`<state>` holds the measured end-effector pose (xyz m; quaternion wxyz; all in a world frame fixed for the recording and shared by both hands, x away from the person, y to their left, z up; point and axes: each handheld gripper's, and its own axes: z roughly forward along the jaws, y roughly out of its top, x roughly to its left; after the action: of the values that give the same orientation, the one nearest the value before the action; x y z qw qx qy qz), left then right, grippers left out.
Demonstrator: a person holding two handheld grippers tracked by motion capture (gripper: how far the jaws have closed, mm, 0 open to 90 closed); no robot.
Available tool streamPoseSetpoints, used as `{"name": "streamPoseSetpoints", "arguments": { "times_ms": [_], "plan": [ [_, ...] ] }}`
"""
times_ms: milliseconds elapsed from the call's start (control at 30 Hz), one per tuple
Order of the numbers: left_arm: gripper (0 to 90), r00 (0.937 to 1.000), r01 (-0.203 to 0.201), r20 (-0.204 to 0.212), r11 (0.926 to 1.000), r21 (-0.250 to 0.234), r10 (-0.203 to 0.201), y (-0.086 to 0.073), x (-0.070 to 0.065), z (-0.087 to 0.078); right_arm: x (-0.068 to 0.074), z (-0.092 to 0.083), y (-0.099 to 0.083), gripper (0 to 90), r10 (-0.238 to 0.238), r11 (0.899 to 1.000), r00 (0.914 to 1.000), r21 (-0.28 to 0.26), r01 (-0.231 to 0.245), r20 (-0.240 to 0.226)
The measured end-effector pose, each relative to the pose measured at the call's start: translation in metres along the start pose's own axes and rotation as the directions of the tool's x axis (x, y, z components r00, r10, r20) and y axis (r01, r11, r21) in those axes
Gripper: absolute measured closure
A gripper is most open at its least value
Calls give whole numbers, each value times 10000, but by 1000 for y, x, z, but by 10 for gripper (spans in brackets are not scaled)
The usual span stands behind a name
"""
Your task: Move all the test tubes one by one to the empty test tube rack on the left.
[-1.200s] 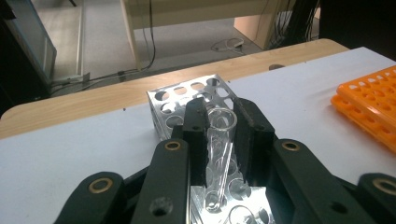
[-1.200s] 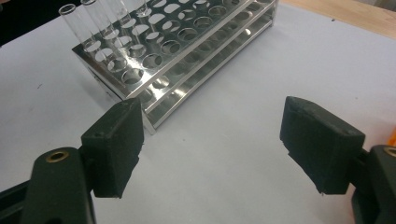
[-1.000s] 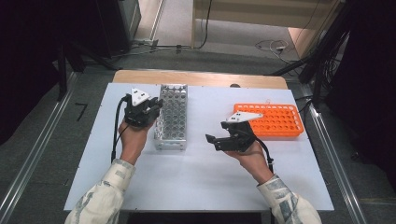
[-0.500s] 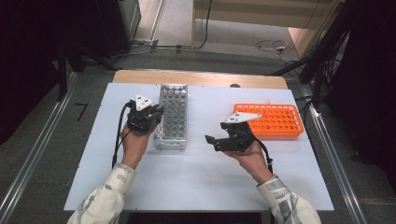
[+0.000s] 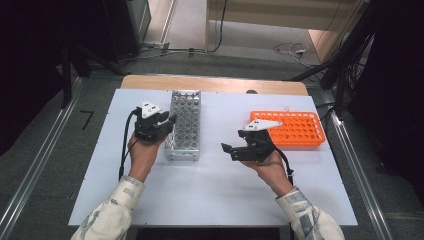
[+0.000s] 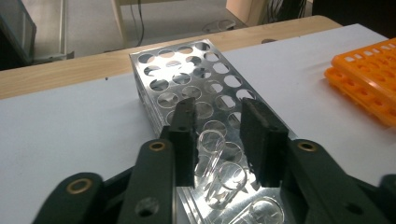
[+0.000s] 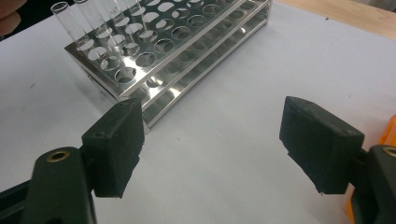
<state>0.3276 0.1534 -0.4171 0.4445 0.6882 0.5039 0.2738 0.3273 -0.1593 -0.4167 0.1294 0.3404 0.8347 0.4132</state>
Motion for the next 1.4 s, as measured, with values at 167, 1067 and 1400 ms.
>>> {"name": "streamPoseSetpoints", "arguments": {
  "times_ms": [167, 1067, 1400],
  "plan": [
    [478, 9998, 174, 40, 9996, -218, -174, 1, 1, -6, -4, -2, 0, 205, 25, 10000, 9999, -50, -24, 115],
    [247, 9958, 836, 432, 9946, -617, -810, -31, -2, -40, -112, -27, -22, 277, 1763, 9843, 9183, -706, -1617, 3544],
    [248, 9948, 920, 484, 9939, -605, -891, -32, -1, -41, -142, -24, -29, 356, 2521, 9677, 8635, -1139, -2250, 4369]
  ]
}}
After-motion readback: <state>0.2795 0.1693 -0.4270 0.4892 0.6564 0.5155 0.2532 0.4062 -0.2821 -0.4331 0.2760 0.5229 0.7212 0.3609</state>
